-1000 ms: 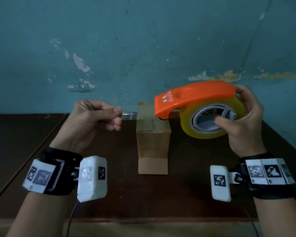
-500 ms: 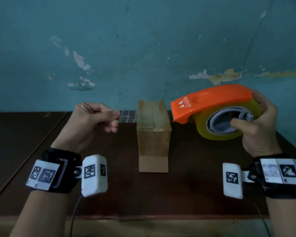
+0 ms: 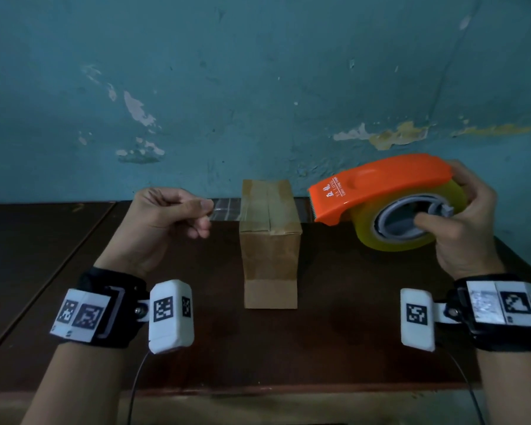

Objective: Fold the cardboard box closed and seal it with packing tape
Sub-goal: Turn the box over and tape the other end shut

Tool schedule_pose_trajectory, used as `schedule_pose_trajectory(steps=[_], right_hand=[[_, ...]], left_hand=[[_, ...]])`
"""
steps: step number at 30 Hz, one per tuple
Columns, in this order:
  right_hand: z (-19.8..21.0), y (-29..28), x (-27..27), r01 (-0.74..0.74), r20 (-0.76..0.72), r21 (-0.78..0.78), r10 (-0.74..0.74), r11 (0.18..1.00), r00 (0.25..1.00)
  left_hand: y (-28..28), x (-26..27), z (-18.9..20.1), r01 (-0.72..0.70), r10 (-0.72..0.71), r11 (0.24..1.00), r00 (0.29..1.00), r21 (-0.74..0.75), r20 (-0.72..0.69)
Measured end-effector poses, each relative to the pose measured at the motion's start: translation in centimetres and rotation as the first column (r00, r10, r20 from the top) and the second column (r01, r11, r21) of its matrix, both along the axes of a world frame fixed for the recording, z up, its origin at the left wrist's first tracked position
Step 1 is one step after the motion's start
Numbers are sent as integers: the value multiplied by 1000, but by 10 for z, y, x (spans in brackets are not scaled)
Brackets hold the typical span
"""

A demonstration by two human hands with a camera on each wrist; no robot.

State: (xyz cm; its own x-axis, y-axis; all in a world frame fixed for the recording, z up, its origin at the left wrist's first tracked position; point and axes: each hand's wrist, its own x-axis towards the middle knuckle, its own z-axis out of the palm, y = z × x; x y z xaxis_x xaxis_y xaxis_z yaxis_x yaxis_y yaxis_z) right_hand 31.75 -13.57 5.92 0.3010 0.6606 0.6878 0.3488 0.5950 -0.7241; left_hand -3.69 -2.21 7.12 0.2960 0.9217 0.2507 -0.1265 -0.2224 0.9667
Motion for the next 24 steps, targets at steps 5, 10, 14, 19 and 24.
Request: schedule_pose_trajectory(steps=[5,10,14,19,24], right_hand=[[-3,2,1,4,-11,-7,-4,1000,1000],[-3,4,-1,19,-16,5,-19,1000,1000],[-5,5,-1,12,-19,5,-12,1000,1000],[-5,4,-2,9,7,38,-9,999,1000],[3,0,-3,43,144,53,-51,998,988]], left_hand=[[2,2,-3,14,-12,999,999,-39,48],[4,1,-5,13,-12,1000,998,-23,56],[4,-2,-6,21,-20,1000,998,-17,59],[3,-1,-7,10,-10,1000,998,-5,58],[2,-1,-4,-12,10,1000,995,20,96]])
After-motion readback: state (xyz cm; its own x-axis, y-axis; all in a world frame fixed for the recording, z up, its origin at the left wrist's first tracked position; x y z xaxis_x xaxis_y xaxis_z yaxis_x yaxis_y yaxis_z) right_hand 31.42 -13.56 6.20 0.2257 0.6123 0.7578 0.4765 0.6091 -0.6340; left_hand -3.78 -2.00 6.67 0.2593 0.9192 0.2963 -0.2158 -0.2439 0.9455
